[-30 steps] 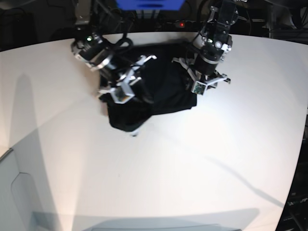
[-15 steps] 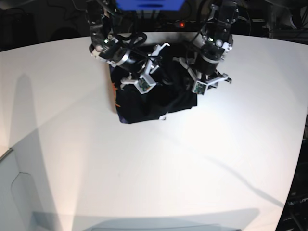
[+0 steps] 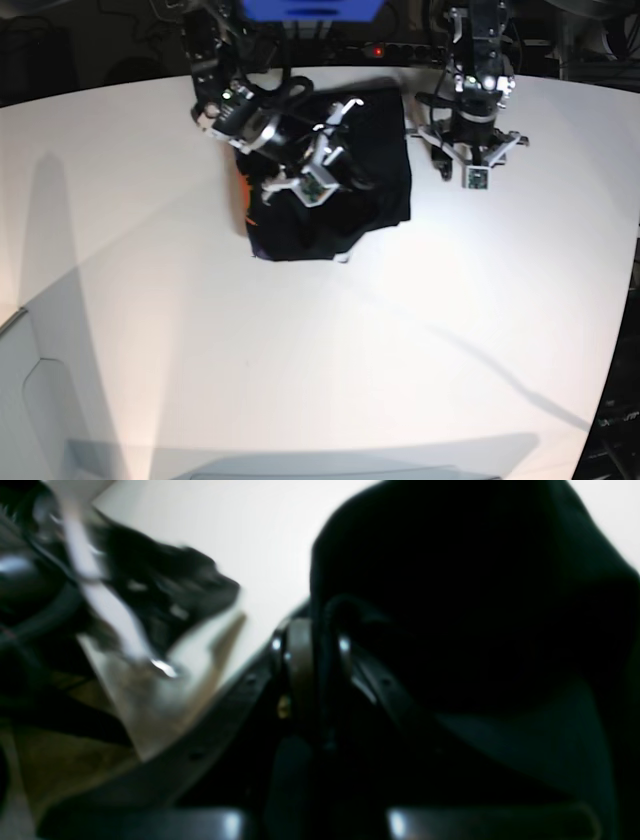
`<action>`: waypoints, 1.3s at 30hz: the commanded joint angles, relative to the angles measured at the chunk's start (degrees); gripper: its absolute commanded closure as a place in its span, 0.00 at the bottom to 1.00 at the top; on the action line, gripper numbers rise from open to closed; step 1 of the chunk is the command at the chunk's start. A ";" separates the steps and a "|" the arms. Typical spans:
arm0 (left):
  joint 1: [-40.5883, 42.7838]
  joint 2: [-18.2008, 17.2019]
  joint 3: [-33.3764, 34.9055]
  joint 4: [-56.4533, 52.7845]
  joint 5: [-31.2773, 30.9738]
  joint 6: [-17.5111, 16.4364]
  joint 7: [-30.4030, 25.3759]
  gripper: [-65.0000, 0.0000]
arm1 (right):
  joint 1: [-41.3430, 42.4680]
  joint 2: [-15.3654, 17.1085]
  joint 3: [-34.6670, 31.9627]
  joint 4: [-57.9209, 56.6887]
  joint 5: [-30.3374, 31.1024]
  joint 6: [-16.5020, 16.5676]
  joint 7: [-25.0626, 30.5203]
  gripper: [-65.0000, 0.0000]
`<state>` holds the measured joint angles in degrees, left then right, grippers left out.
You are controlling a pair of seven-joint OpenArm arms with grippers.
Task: Fold the T-shirt properly
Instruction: 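Release the left gripper and drag the bundle with the right gripper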
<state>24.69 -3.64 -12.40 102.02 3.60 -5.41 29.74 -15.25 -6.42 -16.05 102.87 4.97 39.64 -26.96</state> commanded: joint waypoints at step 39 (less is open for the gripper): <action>1.20 0.69 -17.18 5.10 -16.30 0.18 -1.12 0.63 | 10.98 -1.98 -16.52 -19.84 1.93 0.36 2.13 0.58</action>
<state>25.56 -2.70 -29.45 106.02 -12.43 -5.37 29.76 -4.82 -7.51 -32.56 81.95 5.82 39.24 -26.26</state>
